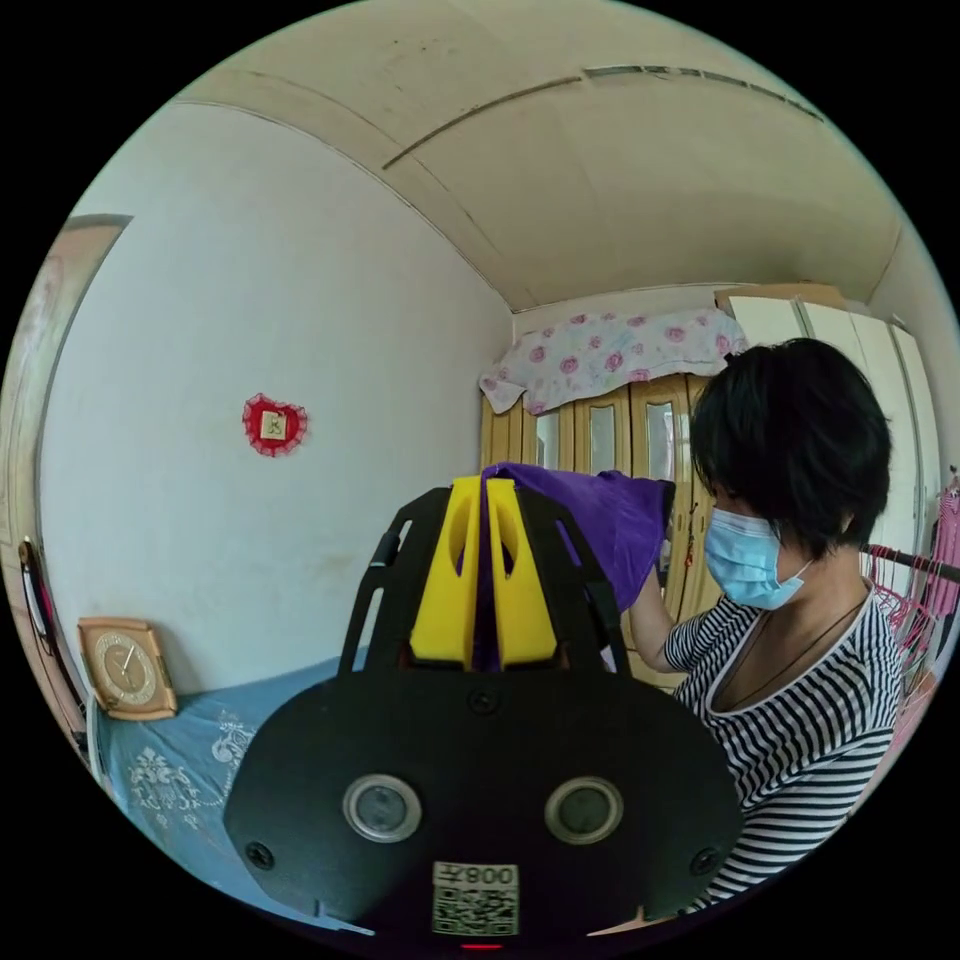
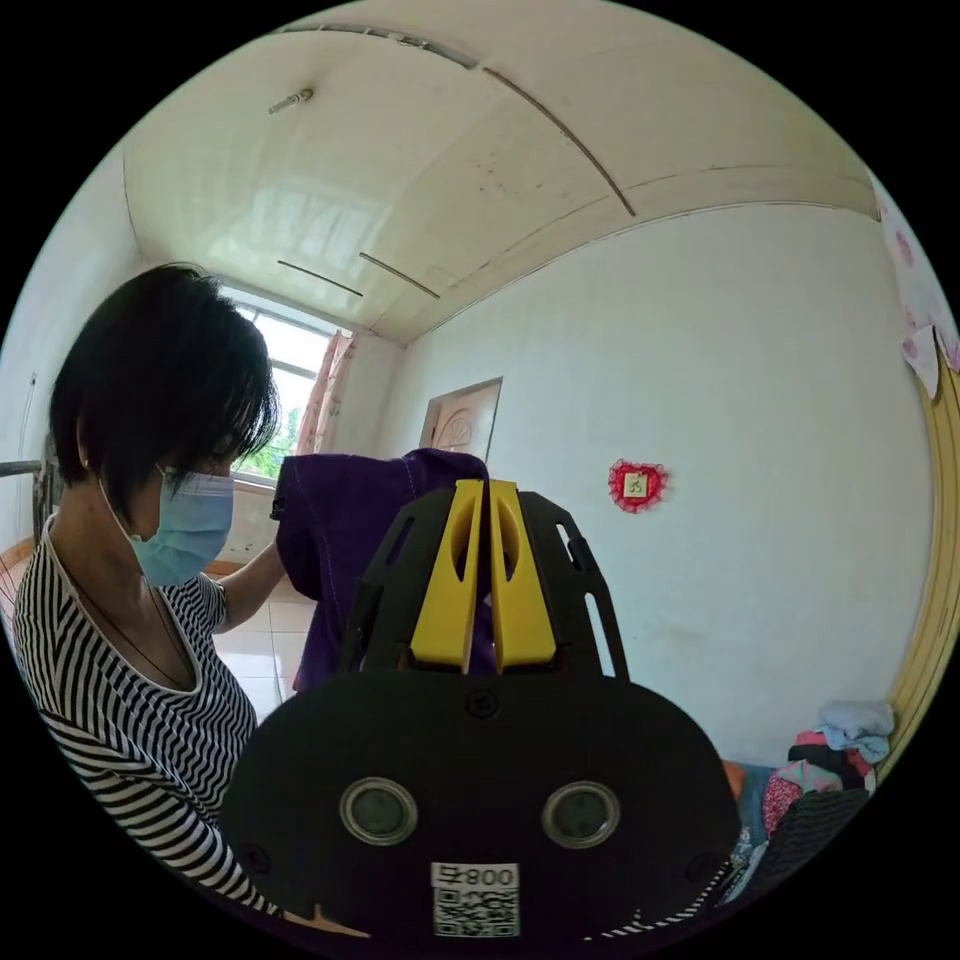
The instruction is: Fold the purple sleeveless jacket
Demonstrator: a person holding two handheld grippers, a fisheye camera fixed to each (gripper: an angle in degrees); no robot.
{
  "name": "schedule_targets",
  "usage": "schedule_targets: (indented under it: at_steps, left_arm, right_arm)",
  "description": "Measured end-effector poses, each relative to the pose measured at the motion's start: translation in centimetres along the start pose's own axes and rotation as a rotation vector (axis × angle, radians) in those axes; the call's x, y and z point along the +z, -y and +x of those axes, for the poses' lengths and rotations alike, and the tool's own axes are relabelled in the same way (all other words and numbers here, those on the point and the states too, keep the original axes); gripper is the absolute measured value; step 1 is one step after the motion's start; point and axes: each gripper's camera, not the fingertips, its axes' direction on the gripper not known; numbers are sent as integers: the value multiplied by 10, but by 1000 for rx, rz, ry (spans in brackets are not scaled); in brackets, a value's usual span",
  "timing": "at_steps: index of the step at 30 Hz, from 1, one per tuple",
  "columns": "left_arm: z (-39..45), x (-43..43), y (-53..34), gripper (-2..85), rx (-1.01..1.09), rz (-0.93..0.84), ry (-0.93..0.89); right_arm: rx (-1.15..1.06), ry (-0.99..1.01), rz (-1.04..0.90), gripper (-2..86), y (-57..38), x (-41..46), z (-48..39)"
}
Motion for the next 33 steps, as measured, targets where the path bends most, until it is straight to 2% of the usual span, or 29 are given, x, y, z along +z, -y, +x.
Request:
schedule_targets:
  at_steps: [4,10,16,20,22,24,29,33]
  left_arm:
    - [-18,9,-1,8,2,-21,21]
    - [-91,32,-19,9,-46,-96,61]
    - [-240,86,-67,11,-201,-248,179]
    - [-391,138,-141,18,-409,-407,278]
    - [-457,156,-187,25,-516,-443,280]
    - [-537,171,-257,41,-670,-551,340]
    - [-635,144,-392,68,-896,-660,395]
    - [-655,74,-488,80,-1019,-722,389]
  right_arm:
    - [13,-27,-26,5,-2,13,17]
    - [36,-115,-136,5,-17,80,67]
    - [155,-160,-358,6,-66,226,178]
    - [268,-194,-607,9,-142,372,276]
    - [364,-196,-716,12,-188,433,320]
    - [497,-252,-870,18,-261,500,372]
    - [657,-375,-1089,17,-396,562,432]
    - [744,-367,-1139,16,-480,545,453]
